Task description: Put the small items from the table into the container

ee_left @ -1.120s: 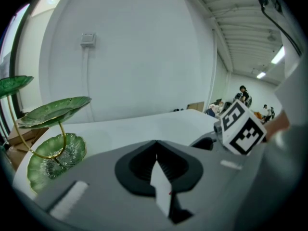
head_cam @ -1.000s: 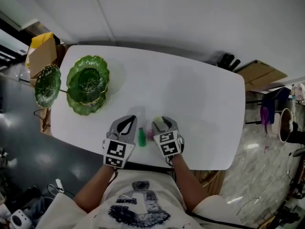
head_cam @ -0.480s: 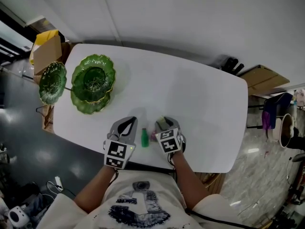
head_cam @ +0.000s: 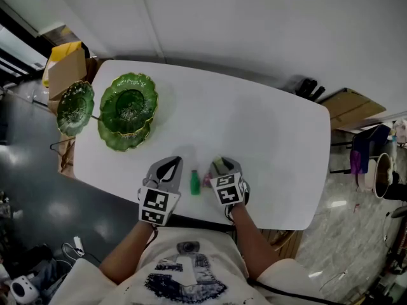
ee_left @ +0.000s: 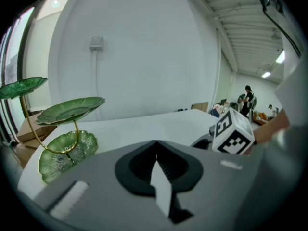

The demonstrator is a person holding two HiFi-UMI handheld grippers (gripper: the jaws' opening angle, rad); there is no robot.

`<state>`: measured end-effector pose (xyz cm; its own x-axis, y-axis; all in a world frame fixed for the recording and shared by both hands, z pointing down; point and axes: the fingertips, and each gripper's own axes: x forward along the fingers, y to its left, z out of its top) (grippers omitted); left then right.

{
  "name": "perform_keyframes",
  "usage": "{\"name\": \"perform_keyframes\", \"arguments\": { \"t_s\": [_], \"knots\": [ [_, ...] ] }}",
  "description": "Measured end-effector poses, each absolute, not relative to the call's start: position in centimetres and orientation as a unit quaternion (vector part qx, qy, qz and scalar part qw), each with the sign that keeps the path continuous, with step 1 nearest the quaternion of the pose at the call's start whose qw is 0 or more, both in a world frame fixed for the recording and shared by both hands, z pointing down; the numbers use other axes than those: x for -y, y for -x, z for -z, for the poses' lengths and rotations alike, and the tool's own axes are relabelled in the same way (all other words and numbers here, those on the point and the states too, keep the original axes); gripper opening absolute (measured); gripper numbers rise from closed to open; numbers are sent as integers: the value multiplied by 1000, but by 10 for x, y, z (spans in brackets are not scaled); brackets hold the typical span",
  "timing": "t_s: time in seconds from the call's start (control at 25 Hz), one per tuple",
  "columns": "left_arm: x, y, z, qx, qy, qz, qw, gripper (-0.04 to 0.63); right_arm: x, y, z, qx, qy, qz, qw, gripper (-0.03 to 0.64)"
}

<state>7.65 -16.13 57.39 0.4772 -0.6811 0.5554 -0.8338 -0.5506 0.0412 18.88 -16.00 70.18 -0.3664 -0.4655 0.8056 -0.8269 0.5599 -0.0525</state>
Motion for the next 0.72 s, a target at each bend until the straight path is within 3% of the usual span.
{"name": "perform_keyframes", "arguments": {
  "t_s": [0.72],
  "knots": [
    [147, -43, -545, 480, -834, -242, 128, -9, 155, -180, -640, 808, -445, -231, 309, 135]
  ]
}}
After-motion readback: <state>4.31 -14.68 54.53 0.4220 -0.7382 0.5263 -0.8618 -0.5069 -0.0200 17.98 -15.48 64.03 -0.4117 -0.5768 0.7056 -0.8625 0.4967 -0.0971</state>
